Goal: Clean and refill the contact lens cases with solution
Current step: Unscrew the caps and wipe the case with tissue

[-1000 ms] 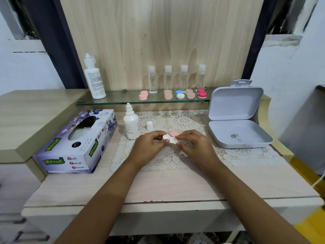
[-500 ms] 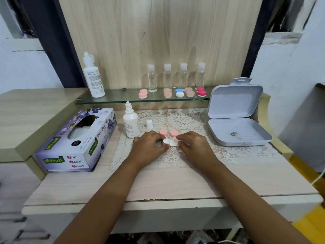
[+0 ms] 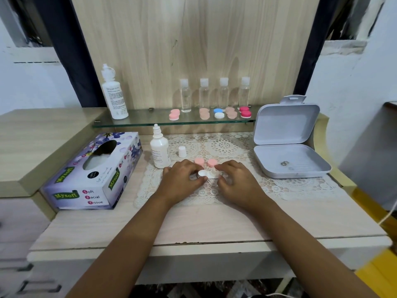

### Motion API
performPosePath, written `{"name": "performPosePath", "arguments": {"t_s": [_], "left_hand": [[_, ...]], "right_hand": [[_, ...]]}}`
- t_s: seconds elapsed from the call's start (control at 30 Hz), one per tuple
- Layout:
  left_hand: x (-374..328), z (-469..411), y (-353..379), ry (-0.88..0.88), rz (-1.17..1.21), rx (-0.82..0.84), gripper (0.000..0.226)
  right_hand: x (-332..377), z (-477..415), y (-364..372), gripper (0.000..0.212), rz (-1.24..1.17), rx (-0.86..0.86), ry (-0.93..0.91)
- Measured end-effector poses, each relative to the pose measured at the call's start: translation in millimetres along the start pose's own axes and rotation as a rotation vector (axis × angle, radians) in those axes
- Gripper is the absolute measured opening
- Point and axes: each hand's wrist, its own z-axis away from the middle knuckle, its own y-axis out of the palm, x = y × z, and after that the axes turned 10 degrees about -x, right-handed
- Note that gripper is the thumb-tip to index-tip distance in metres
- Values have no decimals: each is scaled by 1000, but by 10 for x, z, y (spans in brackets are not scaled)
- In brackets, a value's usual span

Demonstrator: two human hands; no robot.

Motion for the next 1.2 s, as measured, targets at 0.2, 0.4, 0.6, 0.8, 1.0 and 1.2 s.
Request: {"name": "performPosePath", "arguments": {"t_s": [0.2,0.4,0.6,0.8,1.0,1.2], "left_hand": [[4,-15,2,-4,-14,0,24],[13,-22,-16,-21,6,18,31],[14,-28,-62,-23,4,73,50],[-38,-85,-190,-24,-48,217,52],[-19,-5,-256,-12,-132,302,34],[-40,127,-434,5,-202,343,54]], "right_hand": [[4,-6,-53,59,-103,7,82],[-98,-40,-25,53,-41,19,67],[-141,-26,-23,37,41,-46,-60],[-161,-80,40,6,197,-82,-143],[-142,-106,-82,19,233,-46,-75],[-53,-146,-232,24,133,-39,18]]}}
